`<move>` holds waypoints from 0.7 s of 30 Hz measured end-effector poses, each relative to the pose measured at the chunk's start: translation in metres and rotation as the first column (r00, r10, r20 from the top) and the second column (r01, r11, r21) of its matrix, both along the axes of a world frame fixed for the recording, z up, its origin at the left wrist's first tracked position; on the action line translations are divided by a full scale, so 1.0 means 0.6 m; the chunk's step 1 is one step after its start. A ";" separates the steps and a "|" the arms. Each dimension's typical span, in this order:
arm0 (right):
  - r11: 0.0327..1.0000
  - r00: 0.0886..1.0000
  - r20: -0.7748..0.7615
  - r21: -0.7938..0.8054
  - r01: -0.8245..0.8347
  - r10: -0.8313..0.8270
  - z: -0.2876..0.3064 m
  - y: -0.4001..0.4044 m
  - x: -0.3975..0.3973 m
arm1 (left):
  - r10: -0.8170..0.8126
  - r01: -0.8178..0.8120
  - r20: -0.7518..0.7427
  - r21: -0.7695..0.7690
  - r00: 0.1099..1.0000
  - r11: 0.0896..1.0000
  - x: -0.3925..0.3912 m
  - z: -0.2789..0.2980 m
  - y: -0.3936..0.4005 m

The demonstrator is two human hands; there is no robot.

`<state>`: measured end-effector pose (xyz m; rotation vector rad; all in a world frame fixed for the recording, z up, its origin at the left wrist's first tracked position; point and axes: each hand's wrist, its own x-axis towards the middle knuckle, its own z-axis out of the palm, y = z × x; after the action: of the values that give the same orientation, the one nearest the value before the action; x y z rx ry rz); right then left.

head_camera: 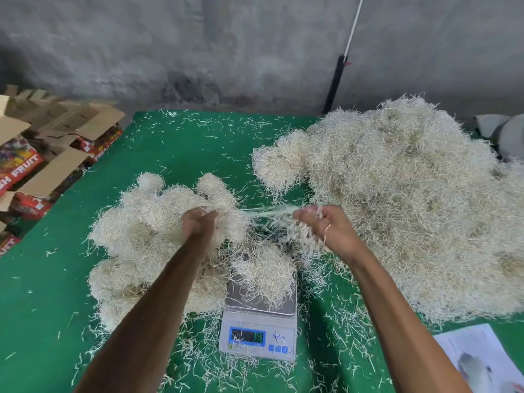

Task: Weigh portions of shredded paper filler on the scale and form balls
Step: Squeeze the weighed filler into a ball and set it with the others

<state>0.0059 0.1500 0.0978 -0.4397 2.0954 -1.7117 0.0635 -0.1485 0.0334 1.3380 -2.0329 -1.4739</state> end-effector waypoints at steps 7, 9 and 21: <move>0.948 0.952 0.006 -0.084 0.307 -0.307 -0.016 0.043 -0.060 | -0.104 0.106 0.075 -0.020 0.992 0.994 0.004 -0.030 0.004; 0.919 0.923 0.010 -0.095 0.383 -0.384 -0.030 0.036 -0.070 | -0.151 0.147 0.062 0.063 0.987 0.987 -0.003 -0.036 0.026; 0.800 0.865 -0.203 0.329 0.502 -0.459 -0.157 0.049 -0.068 | -0.289 0.277 -0.060 -0.147 0.956 0.949 0.025 -0.014 0.082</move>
<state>-0.0348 0.1792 0.0033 0.1372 2.7173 -1.4873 0.0785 -0.0993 0.0251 0.9474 -2.3007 -1.4410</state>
